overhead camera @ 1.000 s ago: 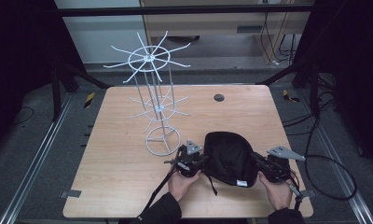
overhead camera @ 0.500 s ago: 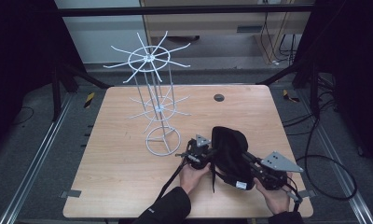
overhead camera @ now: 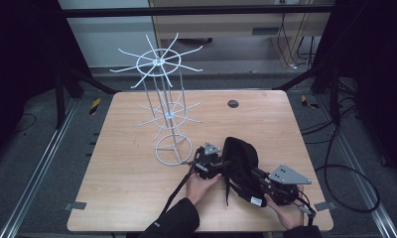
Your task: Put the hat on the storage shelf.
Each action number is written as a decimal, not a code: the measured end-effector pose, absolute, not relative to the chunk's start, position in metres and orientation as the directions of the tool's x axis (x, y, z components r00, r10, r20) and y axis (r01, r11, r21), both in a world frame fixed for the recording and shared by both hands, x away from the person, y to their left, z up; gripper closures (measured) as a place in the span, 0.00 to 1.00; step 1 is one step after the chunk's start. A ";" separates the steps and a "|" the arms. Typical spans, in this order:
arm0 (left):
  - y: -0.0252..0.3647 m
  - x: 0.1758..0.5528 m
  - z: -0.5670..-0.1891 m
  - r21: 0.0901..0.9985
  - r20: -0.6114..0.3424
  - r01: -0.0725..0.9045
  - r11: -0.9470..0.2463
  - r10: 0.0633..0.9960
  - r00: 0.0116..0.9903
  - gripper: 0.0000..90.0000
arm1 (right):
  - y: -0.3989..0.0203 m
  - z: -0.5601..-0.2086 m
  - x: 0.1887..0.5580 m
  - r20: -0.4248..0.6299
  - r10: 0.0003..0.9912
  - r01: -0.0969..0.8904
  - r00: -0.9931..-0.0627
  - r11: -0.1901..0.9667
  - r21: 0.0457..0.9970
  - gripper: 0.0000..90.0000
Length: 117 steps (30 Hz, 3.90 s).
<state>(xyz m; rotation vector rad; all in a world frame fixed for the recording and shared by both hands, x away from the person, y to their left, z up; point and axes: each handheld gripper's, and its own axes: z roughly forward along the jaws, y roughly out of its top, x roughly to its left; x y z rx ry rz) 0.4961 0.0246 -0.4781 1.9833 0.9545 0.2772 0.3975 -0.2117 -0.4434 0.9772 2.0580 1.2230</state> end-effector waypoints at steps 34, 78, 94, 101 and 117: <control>-0.005 0.476 -0.438 0.823 -0.311 0.522 -0.221 0.593 0.743 0.40 | -0.198 -0.453 0.390 -0.029 0.773 0.349 -0.634 0.319 0.881 0.87; 0.022 0.445 -0.376 0.916 -0.212 0.313 -0.250 0.361 0.908 0.92 | -0.237 -0.449 0.408 0.083 0.829 0.374 -0.553 0.158 0.914 0.59; 0.025 0.439 -0.385 0.922 -0.185 0.267 -0.281 0.289 0.939 0.93 | -0.221 -0.458 0.431 0.144 0.790 0.440 -0.595 0.170 0.882 0.82; 0.031 0.441 -0.387 0.926 -0.196 0.272 -0.261 0.282 0.939 0.93 | -0.223 -0.453 0.430 0.123 0.799 0.437 -0.589 0.186 0.880 0.84; 0.053 0.456 -0.416 0.889 -0.203 0.340 -0.305 0.403 0.892 0.85 | -0.237 -0.413 0.412 -0.036 0.859 0.407 -0.511 0.279 0.870 0.84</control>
